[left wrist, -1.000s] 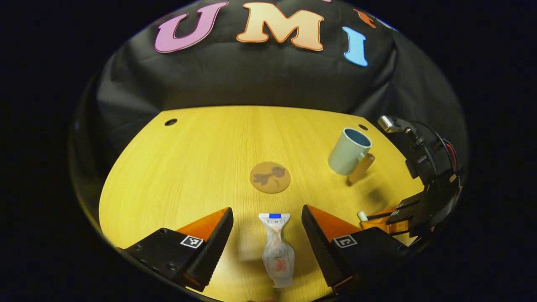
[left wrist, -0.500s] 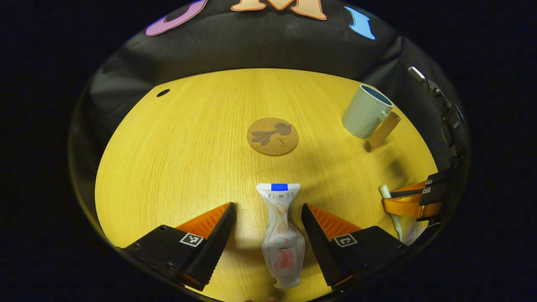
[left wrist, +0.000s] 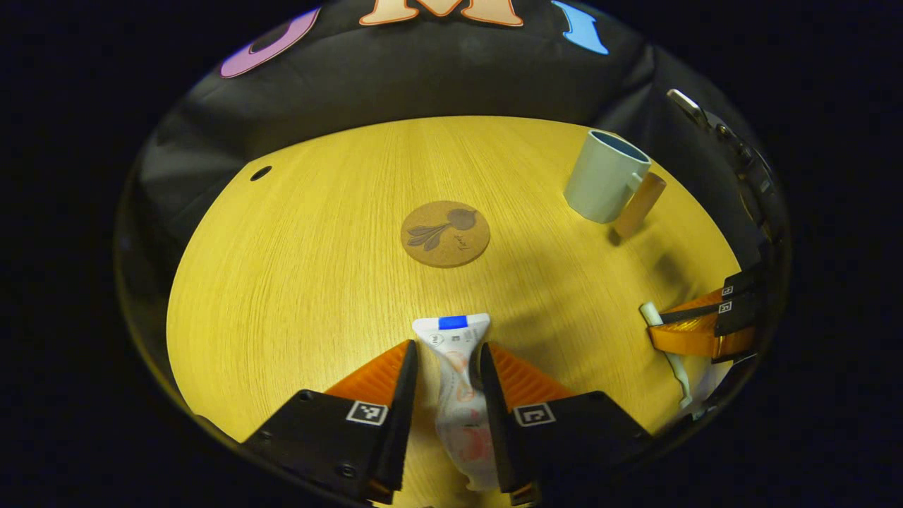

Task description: Put the toothbrush and toothpaste on the desktop into the cup, then pick up the cup and place it on the coaster on the desktop.

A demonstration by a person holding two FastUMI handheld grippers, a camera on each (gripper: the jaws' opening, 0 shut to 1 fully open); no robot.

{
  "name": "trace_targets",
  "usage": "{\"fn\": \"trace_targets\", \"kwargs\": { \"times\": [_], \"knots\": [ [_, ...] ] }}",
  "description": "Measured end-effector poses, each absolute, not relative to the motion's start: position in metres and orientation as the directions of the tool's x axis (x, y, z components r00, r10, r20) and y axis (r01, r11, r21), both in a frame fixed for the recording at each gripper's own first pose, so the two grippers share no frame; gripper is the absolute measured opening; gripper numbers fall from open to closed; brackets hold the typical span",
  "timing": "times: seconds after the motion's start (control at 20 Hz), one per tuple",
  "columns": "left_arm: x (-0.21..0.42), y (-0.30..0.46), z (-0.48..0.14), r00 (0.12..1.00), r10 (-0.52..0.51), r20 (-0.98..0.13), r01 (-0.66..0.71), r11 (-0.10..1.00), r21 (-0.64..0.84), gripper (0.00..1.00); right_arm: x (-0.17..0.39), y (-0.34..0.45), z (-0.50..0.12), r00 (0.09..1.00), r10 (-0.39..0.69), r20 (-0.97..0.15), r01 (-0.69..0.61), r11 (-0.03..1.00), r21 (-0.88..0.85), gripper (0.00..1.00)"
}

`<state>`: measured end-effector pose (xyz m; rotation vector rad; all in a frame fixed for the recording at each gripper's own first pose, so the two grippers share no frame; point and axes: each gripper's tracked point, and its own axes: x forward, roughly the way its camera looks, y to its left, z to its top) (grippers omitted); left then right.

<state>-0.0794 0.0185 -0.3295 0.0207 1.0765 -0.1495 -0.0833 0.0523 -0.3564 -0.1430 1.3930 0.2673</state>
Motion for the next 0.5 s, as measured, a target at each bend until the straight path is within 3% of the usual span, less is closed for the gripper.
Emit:
{"fn": "trace_targets", "kwargs": {
  "times": [0.2,0.5],
  "knots": [
    [-0.075,0.0163,-0.33,0.498,-0.107,-0.861,0.083,0.994,-0.076,0.19,-0.0828,0.0526,-0.3538,0.153,0.107,-0.982,-0.277,0.959,0.062,0.11],
    [-0.0693,0.0147,-0.3304,0.537,-0.105,-0.837,0.105,0.993,-0.058,0.05,-0.0825,0.0537,-0.3541,0.189,0.131,-0.973,-0.3,0.951,0.07,0.11]
  ]
}}
